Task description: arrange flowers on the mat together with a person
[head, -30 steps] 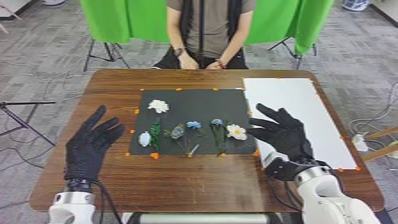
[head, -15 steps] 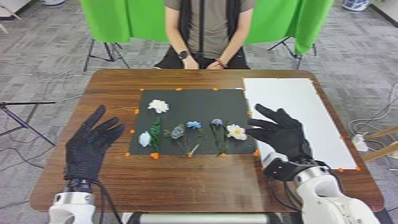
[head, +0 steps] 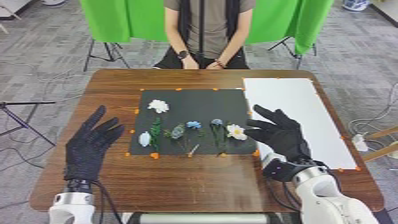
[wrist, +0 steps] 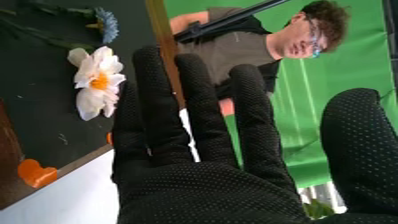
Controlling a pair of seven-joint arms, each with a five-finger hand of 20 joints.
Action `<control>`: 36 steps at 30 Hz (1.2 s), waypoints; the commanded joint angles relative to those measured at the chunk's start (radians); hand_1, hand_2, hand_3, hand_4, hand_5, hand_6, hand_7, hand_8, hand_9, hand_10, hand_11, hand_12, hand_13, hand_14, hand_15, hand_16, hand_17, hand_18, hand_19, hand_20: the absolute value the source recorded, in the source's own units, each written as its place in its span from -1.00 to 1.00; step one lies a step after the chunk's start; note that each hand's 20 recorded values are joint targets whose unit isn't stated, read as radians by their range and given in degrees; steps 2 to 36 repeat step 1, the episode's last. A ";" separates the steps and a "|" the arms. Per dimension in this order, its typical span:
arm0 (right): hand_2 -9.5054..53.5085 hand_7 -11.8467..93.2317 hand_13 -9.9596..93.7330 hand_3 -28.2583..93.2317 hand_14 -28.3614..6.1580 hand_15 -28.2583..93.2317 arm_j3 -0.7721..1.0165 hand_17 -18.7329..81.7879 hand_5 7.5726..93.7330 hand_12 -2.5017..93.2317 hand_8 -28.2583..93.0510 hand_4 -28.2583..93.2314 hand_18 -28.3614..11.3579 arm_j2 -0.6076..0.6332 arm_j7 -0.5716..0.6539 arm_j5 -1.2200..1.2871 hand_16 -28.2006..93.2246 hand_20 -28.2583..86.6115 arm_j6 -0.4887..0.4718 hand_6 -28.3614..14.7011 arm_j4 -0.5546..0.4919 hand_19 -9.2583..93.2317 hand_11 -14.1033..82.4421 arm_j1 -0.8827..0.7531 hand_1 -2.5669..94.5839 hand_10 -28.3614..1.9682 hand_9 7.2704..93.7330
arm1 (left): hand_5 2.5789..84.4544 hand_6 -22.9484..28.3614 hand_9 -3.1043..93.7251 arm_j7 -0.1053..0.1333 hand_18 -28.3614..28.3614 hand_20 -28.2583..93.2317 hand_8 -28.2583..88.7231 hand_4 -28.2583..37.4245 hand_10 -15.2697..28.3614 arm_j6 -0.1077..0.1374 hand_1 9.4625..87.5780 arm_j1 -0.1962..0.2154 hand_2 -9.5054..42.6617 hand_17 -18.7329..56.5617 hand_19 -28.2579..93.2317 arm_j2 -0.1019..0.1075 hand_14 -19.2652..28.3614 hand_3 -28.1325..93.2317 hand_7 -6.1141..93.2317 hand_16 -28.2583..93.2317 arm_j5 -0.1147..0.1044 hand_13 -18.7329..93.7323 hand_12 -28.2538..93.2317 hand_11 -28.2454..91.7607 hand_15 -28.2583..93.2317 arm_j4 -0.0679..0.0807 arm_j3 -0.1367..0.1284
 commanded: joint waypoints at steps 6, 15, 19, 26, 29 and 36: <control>-0.24 -0.54 -0.02 0.71 -0.51 0.16 0.003 -0.55 -0.09 -0.66 -0.74 -0.96 -0.58 -0.005 -0.006 0.003 -0.35 -0.18 -0.011 0.38 -0.003 0.12 -0.43 -0.004 -0.66 -0.26 0.06 | -0.23 0.18 -0.16 -0.008 1.00 -0.85 -0.67 -0.98 0.57 -0.002 -0.68 0.006 -0.32 -0.51 0.66 -0.005 0.85 0.69 -0.64 -0.66 0.002 -0.11 -0.35 -0.12 0.26 0.000 0.000; -0.24 -0.54 -0.02 0.71 -0.51 0.16 0.003 -0.55 -0.09 -0.66 -0.74 -0.96 -0.58 -0.005 -0.006 0.003 -0.35 -0.18 -0.011 0.38 -0.003 0.12 -0.43 -0.004 -0.66 -0.26 0.06 | -0.23 0.18 -0.16 -0.008 1.00 -0.85 -0.67 -0.98 0.57 -0.002 -0.68 0.006 -0.32 -0.51 0.66 -0.005 0.85 0.69 -0.64 -0.66 0.002 -0.11 -0.35 -0.12 0.26 0.000 0.000; -0.24 -0.54 -0.02 0.71 -0.51 0.16 0.003 -0.55 -0.09 -0.66 -0.74 -0.96 -0.58 -0.005 -0.006 0.003 -0.35 -0.18 -0.011 0.38 -0.003 0.12 -0.43 -0.004 -0.66 -0.26 0.06 | -0.23 0.18 -0.16 -0.008 1.00 -0.85 -0.67 -0.98 0.57 -0.002 -0.68 0.006 -0.32 -0.51 0.66 -0.005 0.85 0.69 -0.64 -0.66 0.002 -0.11 -0.35 -0.12 0.26 0.000 0.000; -0.24 -0.54 -0.02 0.71 -0.51 0.16 0.003 -0.55 -0.09 -0.66 -0.74 -0.96 -0.58 -0.005 -0.006 0.003 -0.35 -0.18 -0.011 0.38 -0.003 0.12 -0.43 -0.004 -0.66 -0.26 0.06 | -0.23 0.18 -0.16 -0.008 1.00 -0.85 -0.67 -0.98 0.57 -0.002 -0.68 0.006 -0.32 -0.51 0.66 -0.005 0.85 0.69 -0.64 -0.66 0.002 -0.11 -0.35 -0.12 0.26 0.000 0.000; -0.24 -0.54 -0.02 0.71 -0.51 0.16 0.003 -0.55 -0.09 -0.66 -0.74 -0.96 -0.58 -0.005 -0.006 0.003 -0.35 -0.18 -0.011 0.38 -0.003 0.12 -0.43 -0.004 -0.66 -0.26 0.06 | -0.23 0.18 -0.16 -0.008 1.00 -0.85 -0.67 -0.98 0.57 -0.002 -0.68 0.006 -0.32 -0.51 0.66 -0.005 0.85 0.69 -0.64 -0.66 0.002 -0.11 -0.35 -0.12 0.26 0.000 0.000; -0.24 -0.54 -0.02 0.71 -0.51 0.16 0.003 -0.55 -0.09 -0.66 -0.74 -0.96 -0.58 -0.005 -0.006 0.003 -0.35 -0.18 -0.011 0.38 -0.003 0.12 -0.43 -0.004 -0.66 -0.26 0.06 | -0.23 0.18 -0.16 -0.008 1.00 -0.85 -0.67 -0.98 0.57 -0.002 -0.68 0.006 -0.32 -0.51 0.66 -0.005 0.85 0.69 -0.64 -0.66 0.002 -0.11 -0.35 -0.12 0.26 0.000 0.000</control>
